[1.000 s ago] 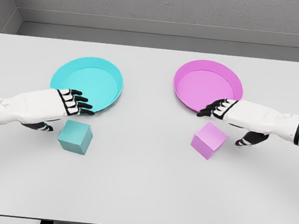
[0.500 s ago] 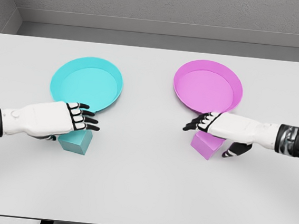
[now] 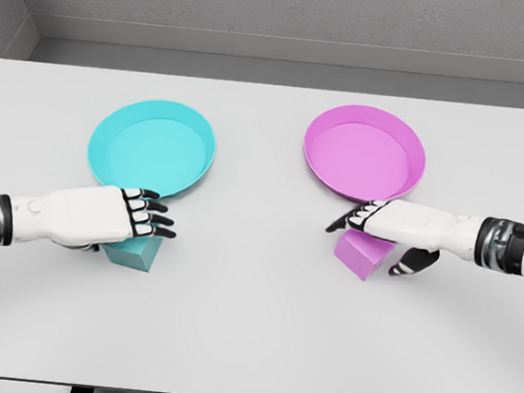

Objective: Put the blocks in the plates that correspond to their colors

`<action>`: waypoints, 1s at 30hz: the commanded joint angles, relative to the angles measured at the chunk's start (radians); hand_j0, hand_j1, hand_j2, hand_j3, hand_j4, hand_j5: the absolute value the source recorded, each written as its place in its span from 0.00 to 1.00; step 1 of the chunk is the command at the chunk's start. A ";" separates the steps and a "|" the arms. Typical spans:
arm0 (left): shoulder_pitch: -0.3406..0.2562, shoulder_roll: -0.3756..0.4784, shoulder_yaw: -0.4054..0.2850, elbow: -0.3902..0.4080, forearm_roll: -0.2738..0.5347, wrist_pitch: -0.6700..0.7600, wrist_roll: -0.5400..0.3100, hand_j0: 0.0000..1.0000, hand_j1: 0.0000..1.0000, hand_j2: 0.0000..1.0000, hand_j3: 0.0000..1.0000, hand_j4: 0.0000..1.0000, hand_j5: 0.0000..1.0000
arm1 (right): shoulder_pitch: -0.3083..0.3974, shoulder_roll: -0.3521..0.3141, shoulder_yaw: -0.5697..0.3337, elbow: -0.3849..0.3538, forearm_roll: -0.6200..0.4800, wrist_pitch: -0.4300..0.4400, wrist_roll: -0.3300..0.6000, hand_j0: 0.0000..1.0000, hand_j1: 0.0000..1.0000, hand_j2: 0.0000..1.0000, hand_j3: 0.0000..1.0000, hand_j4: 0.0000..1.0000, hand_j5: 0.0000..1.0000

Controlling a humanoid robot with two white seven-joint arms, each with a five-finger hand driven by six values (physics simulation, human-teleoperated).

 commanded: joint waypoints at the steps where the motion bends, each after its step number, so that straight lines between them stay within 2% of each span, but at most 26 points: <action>1: 0.000 -0.002 -0.004 0.001 0.004 0.001 -0.001 1.00 1.00 1.00 1.00 1.00 1.00 | 0.000 -0.001 0.000 0.000 -0.002 0.010 0.002 0.59 0.59 0.59 0.59 0.59 0.59; 3: -0.002 -0.002 -0.010 0.000 0.006 0.001 -0.048 1.00 1.00 1.00 1.00 1.00 1.00 | 0.000 0.001 0.000 0.000 -0.004 0.010 0.002 0.59 0.59 0.59 0.59 0.59 0.59; 11: -0.009 -0.004 -0.016 0.001 0.016 0.001 -0.048 1.00 1.00 1.00 1.00 1.00 1.00 | -0.005 0.001 -0.001 0.000 0.003 0.002 0.002 0.59 0.59 0.59 0.59 0.59 0.59; 14: -0.015 -0.004 -0.016 0.001 0.019 0.001 -0.047 0.90 0.90 0.90 0.90 0.90 0.90 | -0.028 0.002 -0.005 0.000 0.003 -0.002 0.001 0.59 0.59 0.59 0.59 0.59 0.59; 19: -0.025 -0.004 -0.015 0.001 0.030 0.001 -0.047 0.64 0.64 0.64 0.64 0.64 0.64 | -0.054 0.006 -0.011 -0.002 0.003 -0.010 0.001 0.60 0.60 0.60 0.60 0.60 0.60; 22: -0.025 -0.004 -0.015 0.001 0.036 0.001 -0.048 0.60 0.60 0.60 0.60 0.60 0.60 | -0.064 0.007 -0.014 -0.002 0.003 -0.008 0.001 0.59 0.59 0.59 0.59 0.59 0.59; 30: -0.032 -0.004 -0.015 0.001 0.041 0.001 -0.048 0.38 0.38 0.38 0.38 0.38 0.38 | -0.095 0.007 -0.021 0.000 0.003 0.051 -0.002 0.59 0.59 0.59 0.59 0.59 0.59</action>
